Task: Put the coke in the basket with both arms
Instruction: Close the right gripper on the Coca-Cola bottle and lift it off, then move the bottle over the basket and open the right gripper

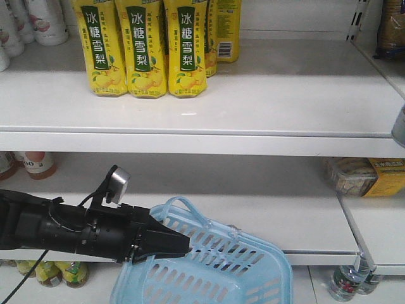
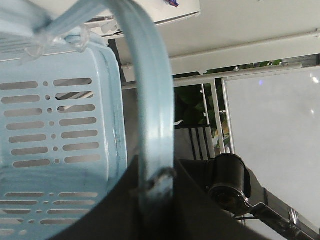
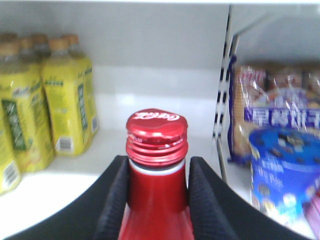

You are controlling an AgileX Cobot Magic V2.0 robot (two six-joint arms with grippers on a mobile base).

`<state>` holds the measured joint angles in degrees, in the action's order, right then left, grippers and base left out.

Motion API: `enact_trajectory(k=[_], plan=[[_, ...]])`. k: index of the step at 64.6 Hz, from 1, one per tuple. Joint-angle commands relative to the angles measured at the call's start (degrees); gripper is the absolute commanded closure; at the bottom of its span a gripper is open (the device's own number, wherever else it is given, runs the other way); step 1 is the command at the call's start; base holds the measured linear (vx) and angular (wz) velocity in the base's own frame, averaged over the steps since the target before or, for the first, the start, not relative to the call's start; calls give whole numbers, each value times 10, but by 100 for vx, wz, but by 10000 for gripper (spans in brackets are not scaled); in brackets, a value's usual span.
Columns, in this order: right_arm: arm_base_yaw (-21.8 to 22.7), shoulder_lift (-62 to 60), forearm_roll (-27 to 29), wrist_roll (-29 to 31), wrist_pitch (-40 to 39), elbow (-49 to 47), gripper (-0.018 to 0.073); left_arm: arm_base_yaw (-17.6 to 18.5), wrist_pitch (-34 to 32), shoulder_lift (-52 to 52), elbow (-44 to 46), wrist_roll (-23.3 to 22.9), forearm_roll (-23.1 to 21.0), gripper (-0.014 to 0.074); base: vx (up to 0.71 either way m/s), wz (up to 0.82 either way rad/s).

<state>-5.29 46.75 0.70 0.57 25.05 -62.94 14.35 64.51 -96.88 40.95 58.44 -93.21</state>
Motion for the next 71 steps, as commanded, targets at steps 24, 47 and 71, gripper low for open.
enact_trajectory(k=[24,47,71], plan=[[0,-118,330,251,57,97,565,2,31,25,11,11,-43,602,0,0],[0,-92,588,455,57,299,564,2,31,25,11,11,-43,602,0,0],[0,53,805,676,94,339,564,2,31,25,11,11,-43,602,0,0]])
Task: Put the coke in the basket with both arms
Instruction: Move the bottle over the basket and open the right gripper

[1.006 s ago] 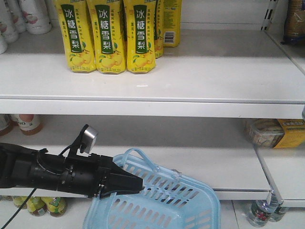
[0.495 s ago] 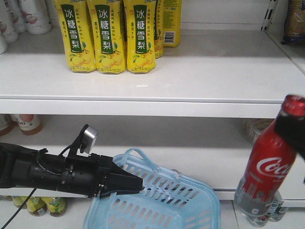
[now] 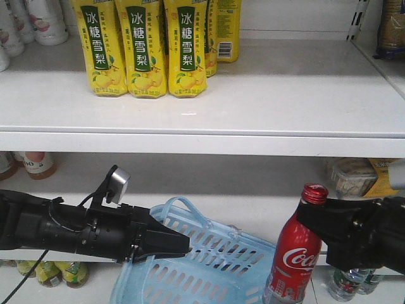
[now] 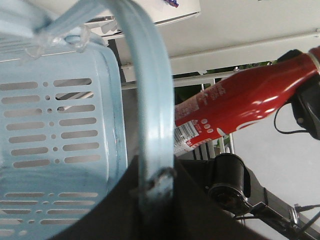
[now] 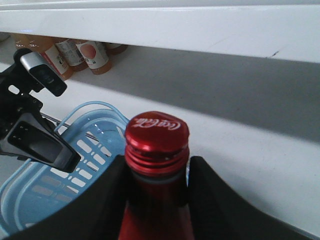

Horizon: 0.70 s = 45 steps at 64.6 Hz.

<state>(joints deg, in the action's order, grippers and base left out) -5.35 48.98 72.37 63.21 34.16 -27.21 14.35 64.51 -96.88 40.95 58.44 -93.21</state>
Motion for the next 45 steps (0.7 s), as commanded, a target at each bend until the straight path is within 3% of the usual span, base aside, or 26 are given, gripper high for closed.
enact_trajectory(k=[1,45], plan=[[0,38,94,56,7,-18,564,2,31,25,11,11,-43,602,0,0],[0,285,111,198,95,-18,549,2,31,25,11,11,-43,602,0,0]])
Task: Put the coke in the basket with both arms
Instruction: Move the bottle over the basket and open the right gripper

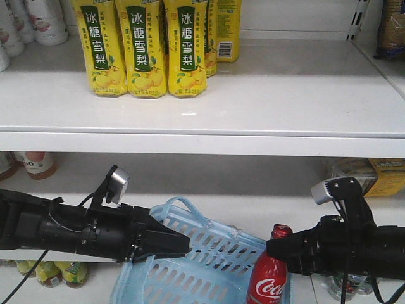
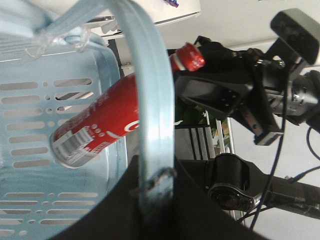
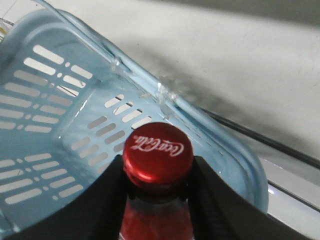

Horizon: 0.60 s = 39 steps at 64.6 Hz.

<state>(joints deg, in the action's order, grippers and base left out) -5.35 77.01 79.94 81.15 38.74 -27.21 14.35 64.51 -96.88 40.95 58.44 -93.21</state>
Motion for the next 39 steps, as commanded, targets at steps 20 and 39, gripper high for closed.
enact_trajectory(k=[20,39], plan=[[0,56,33,42,57,-18,396,2,31,25,11,11,-43,602,0,0],[0,59,33,38,57,-18,234,2,31,25,11,11,-43,602,0,0]])
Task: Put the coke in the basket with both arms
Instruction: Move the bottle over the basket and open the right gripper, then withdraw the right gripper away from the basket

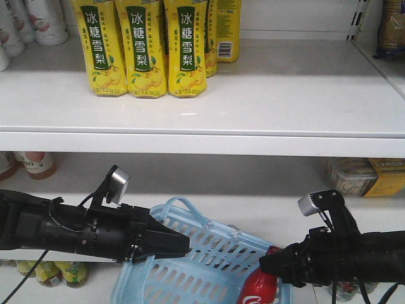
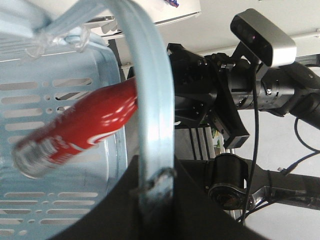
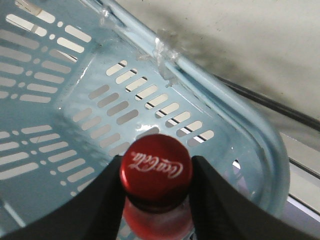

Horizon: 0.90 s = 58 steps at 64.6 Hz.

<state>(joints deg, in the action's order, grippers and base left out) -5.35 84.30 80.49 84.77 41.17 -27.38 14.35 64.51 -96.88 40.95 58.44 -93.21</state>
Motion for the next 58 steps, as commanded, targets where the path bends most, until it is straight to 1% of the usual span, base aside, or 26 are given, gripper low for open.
enact_trajectory(k=[1,18,29,39,49,55,58], plan=[[0,-14,27,1,34,-16,232,2,31,25,11,11,-43,602,0,0],[1,-19,27,-1,65,-16,230,2,31,25,11,11,-43,602,0,0],[1,-52,22,-2,93,-16,230,2,31,25,11,11,-43,602,0,0],[1,-110,-4,-37,86,-17,230,2,31,25,11,11,-43,602,0,0],[2,-183,-54,-100,47,-24,230,2,31,25,11,11,-43,602,0,0],[2,-225,-123,-153,17,-35,230,2,31,25,11,11,-43,602,0,0],[2,-246,-171,-189,8,-44,230,2,31,25,11,11,-43,602,0,0]])
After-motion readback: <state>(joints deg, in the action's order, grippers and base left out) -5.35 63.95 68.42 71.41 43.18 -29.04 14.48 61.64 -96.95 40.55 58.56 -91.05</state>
